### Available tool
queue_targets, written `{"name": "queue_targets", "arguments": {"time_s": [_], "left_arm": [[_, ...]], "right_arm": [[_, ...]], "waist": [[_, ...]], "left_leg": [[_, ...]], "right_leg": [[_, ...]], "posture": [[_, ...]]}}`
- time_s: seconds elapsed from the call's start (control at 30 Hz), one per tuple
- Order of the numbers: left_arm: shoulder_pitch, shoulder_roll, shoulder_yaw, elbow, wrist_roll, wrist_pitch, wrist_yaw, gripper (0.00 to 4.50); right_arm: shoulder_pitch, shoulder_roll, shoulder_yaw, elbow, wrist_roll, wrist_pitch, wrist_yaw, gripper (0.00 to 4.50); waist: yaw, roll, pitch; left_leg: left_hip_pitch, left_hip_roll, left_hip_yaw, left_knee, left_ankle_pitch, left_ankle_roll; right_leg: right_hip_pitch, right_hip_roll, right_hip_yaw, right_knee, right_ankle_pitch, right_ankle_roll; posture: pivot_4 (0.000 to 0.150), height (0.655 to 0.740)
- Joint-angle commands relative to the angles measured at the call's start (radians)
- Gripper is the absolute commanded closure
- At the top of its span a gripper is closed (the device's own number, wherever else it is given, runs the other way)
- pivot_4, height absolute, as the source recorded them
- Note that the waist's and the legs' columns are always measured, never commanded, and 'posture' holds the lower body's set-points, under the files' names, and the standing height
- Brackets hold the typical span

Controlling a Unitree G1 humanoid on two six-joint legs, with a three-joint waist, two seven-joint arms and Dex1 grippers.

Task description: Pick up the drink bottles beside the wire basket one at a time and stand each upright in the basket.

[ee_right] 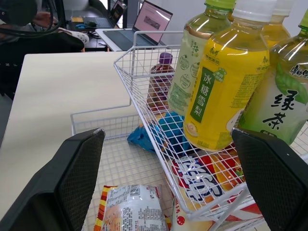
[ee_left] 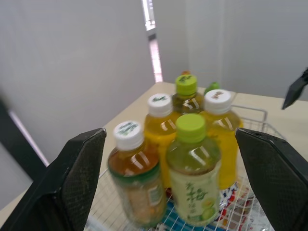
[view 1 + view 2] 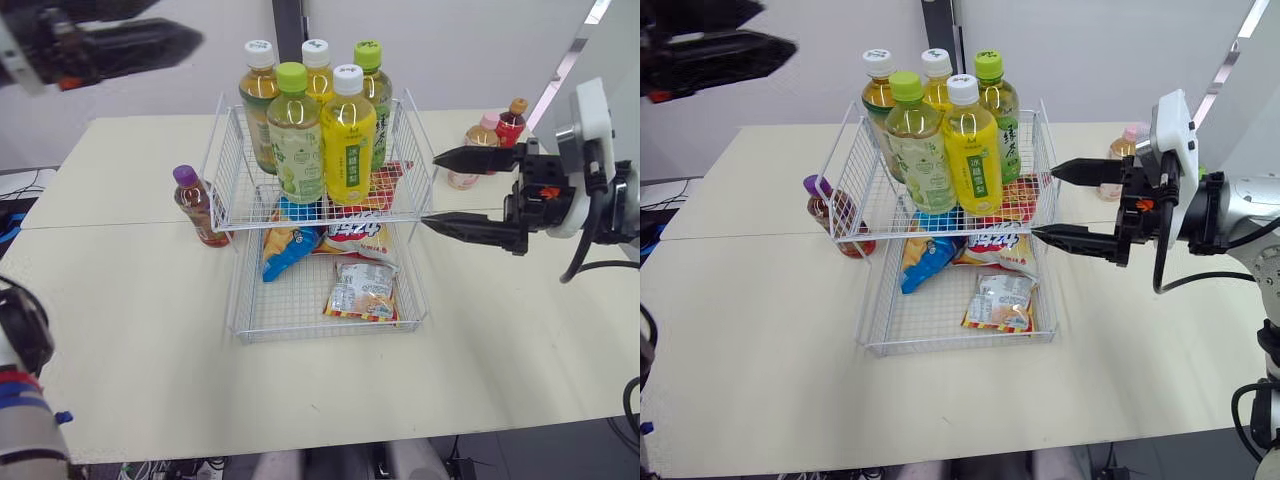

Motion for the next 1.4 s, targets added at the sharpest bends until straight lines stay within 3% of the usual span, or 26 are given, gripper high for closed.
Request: {"name": "queue_targets", "arguments": {"time_s": [0.03,0.27,0.4,0.5,0.77,0.93,1.17,1.4], "left_arm": [[0.159,0.08,0.13,0.023,0.063,-0.082,0.031,0.04],[0.6,0.046,0.422,0.001,0.117,-0.286,0.008,0.04],[0.791,-0.08,0.484,-0.063,0.117,-0.341,0.069,0.04],[0.835,-0.161,0.488,-0.131,0.089,-0.341,0.135,0.04],[0.809,-0.408,0.343,-0.347,0.093,-0.306,0.448,0.04],[0.697,-0.496,0.222,-0.341,0.128,-0.27,0.623,0.04],[0.555,-0.551,0.124,-0.28,0.173,-0.202,0.787,0.04],[0.462,-0.567,0.059,-0.153,0.215,-0.187,0.846,0.04]], "right_arm": [[-0.012,0.005,0.006,-0.017,0.001,-0.022,0.018,0.0],[-0.029,0.035,0.02,-0.03,0.014,-0.014,0.007,0.0],[-0.027,0.048,0.041,-0.05,-0.006,-0.024,-0.003,0.0],[-0.022,0.054,0.044,-0.063,-0.006,-0.027,-0.006,0.0],[-0.008,0.082,0.066,-0.086,-0.008,-0.034,-0.02,0.0],[-0.022,0.094,0.077,-0.069,-0.019,-0.041,-0.015,0.0],[-0.02,0.09,0.071,-0.068,-0.019,-0.039,-0.008,0.0],[-0.029,0.097,0.079,-0.064,-0.027,-0.036,-0.011,0.0]], "waist": [[-0.001,0.0,0.0],[0.006,0.0,0.0],[0.018,0.003,-0.002],[0.031,0.001,-0.002],[0.034,0.0,-0.004],[0.03,-0.001,-0.004],[0.025,-0.001,-0.004],[0.025,-0.001,-0.004]], "left_leg": [[0.0,0.0,0.0,0.0,0.0,0.0],[0.001,0.002,0.001,0.0,0.0,0.0],[0.001,0.001,0.001,-0.001,0.0,0.0],[0.001,0.001,0.0,0.0,0.0,0.0],[0.0,0.0,0.0,0.0,0.0,0.0],[0.0,0.0,0.0,0.0,0.0,0.0],[0.0,-0.001,0.0,0.0,0.0,0.0],[0.0,-0.001,0.0,0.0,0.0,0.0]], "right_leg": [[0.0,0.0,0.0,0.001,0.0,0.0],[0.0,-0.001,0.0,0.0,0.0,-0.001],[0.0,-0.004,0.001,-0.002,0.0,-0.001],[0.001,-0.006,-0.001,-0.002,0.0,-0.001],[0.002,-0.007,-0.001,-0.005,0.002,0.0],[0.002,-0.002,-0.001,-0.004,0.003,0.0],[0.002,-0.002,-0.001,-0.004,0.003,0.0],[0.001,-0.001,-0.001,-0.003,0.003,0.0]], "posture": [[0.15,0.74],[0.15,0.74],[0.15,0.74],[0.15,0.74],[0.15,0.74],[0.15,0.74],[0.15,0.74],[0.15,0.74]]}}
